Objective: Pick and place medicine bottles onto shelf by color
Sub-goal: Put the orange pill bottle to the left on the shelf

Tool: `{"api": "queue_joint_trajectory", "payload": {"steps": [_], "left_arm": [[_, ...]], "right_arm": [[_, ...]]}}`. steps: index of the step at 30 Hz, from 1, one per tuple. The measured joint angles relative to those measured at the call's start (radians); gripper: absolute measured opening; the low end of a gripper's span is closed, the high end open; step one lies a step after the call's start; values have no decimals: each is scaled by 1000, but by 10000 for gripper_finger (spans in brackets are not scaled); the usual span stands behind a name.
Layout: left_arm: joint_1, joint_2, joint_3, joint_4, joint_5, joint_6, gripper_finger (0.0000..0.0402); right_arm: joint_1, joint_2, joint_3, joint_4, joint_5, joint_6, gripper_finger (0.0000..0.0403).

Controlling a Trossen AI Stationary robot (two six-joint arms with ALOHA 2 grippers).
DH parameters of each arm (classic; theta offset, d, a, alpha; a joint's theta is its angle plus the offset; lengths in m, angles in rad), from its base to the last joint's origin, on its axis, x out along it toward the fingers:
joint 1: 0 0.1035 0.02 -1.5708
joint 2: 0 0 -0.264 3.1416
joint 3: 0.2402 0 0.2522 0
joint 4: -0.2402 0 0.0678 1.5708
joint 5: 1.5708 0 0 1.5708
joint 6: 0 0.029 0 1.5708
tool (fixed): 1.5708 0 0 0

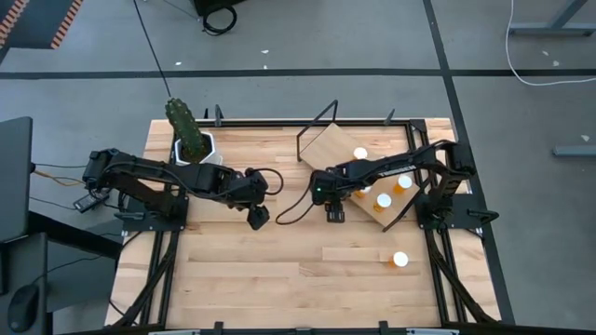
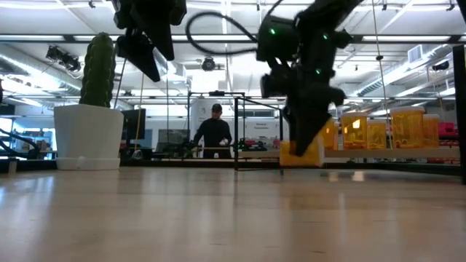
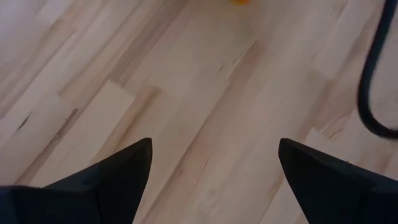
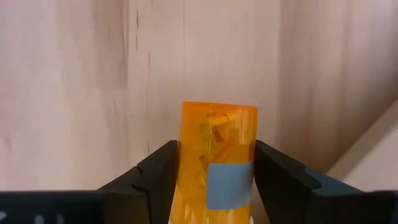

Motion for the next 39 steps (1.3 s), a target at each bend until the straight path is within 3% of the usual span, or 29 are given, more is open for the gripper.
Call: {"api": "queue_joint_trajectory", "payload": {"steps": [11,22,34,39], "left_arm": [[0,0,0,98,-8,123,355],[78,0,0,355,-26,102,355],[206,-8,0,698,295,36,355],[214,-8,0,785,312,-32,355]], "right_arm": [[0,0,356,-265,0,0,201],[35,-2,669,-527,-27,42,202],[65,-3,901,-674,16,71,202],[68,-2,942,-673,18,98,202]]}}
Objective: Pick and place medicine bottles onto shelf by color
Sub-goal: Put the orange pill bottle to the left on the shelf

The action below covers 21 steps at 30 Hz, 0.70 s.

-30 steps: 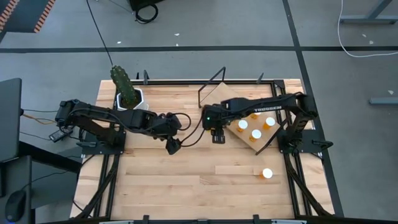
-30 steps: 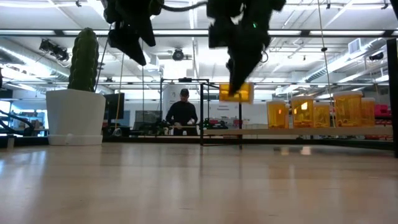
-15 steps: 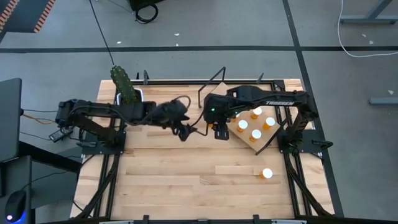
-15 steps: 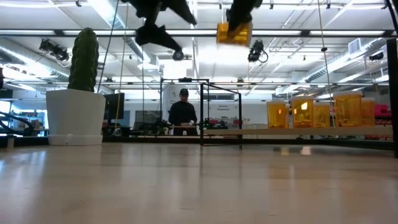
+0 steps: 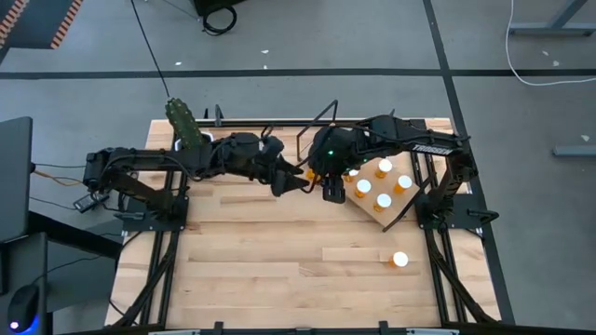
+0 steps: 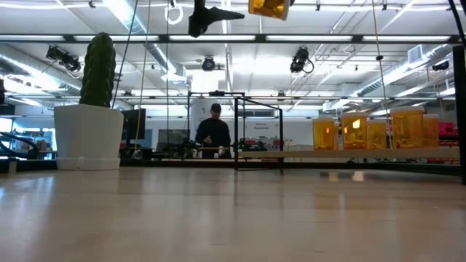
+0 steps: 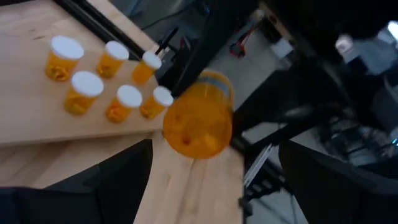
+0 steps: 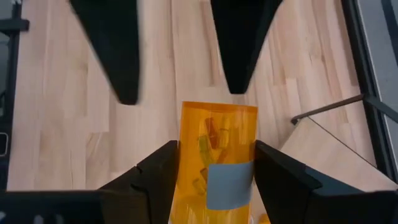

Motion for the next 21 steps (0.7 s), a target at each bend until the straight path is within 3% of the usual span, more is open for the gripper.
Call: {"api": "queue_joint_trajectory", "payload": {"steps": [14,21], "left_arm": [[70,0,0,13,-4,-432,355],[75,0,0,20,19,-539,355]], "right_arm": [[2,2,37,45,16,8,202],[2,2,37,91,51,-9,202]]}}
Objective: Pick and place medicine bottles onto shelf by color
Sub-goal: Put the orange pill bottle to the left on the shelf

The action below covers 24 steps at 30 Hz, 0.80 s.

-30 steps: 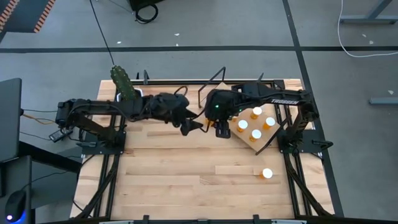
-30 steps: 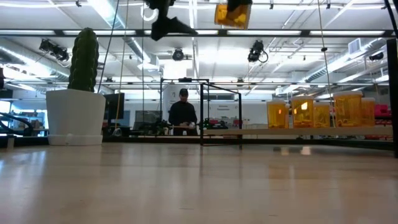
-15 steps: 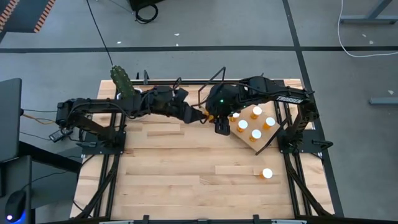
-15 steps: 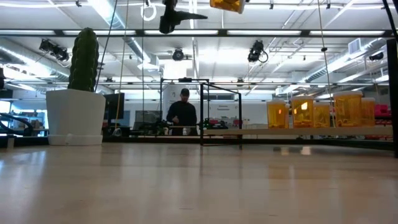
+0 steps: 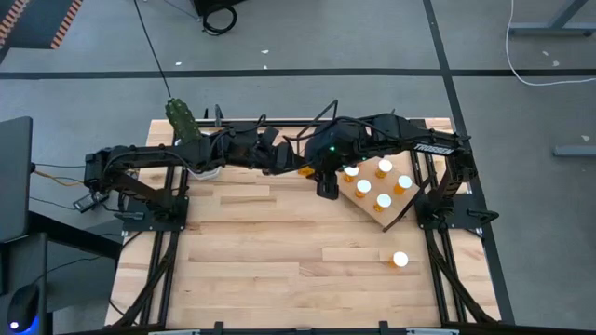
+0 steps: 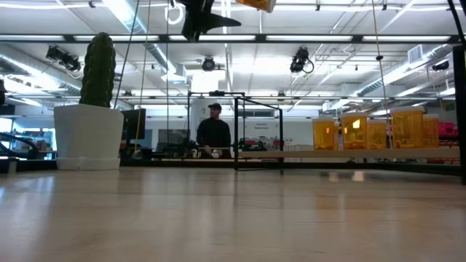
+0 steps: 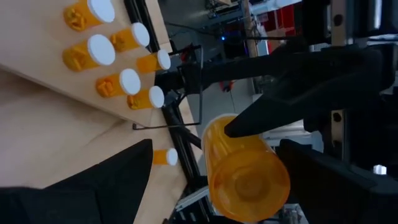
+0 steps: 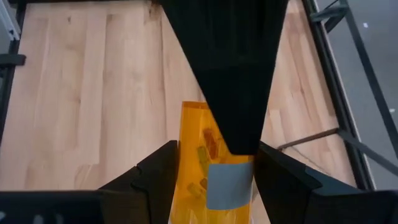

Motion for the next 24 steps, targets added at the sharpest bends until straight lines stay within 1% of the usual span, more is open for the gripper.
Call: {"api": "queue_joint_trajectory", "payload": {"steps": [9,12,16,24], "left_arm": [[4,1,0,48,3,-38,354],[4,1,0,60,2,-45,346],[4,1,0,60,2,-46,321],[4,1,0,60,2,-41,254]], "right_arm": [[-3,0,0,55,11,-24,202],[-9,0,0,57,12,-30,202],[-16,0,0,56,12,-32,202],[-32,0,0,55,11,-39,202]]}}
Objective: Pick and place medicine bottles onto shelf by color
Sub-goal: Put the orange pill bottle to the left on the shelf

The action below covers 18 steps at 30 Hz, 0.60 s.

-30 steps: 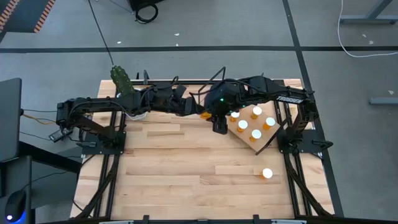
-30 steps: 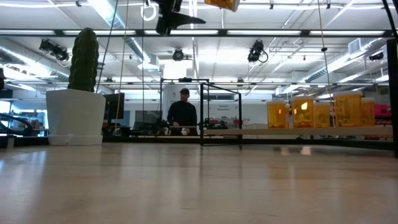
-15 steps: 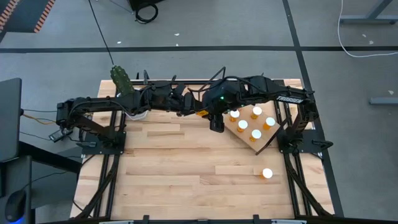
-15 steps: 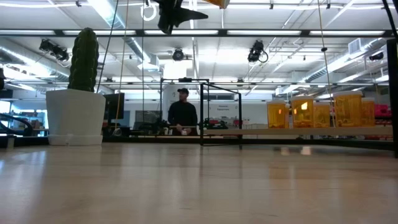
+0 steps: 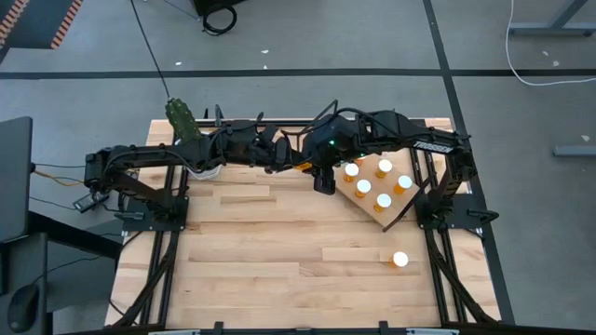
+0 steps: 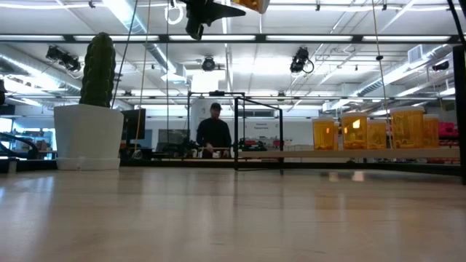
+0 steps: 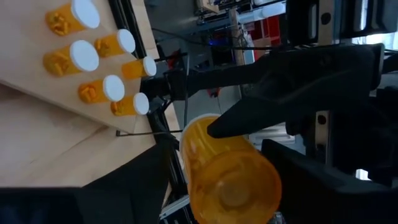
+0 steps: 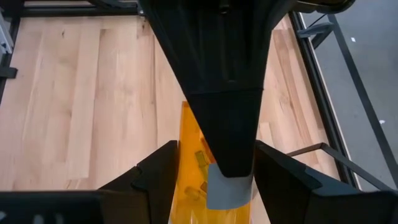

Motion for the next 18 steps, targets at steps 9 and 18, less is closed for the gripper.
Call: {"api": "queue_joint_trajectory", "payload": {"steps": [9,18], "left_arm": [[0,0,0,4,0,5,200],[0,1,0,-4,1,41,202]], "right_arm": [[-3,0,0,-3,-2,-16,202],[-3,-1,0,0,-1,-20,243]]}}
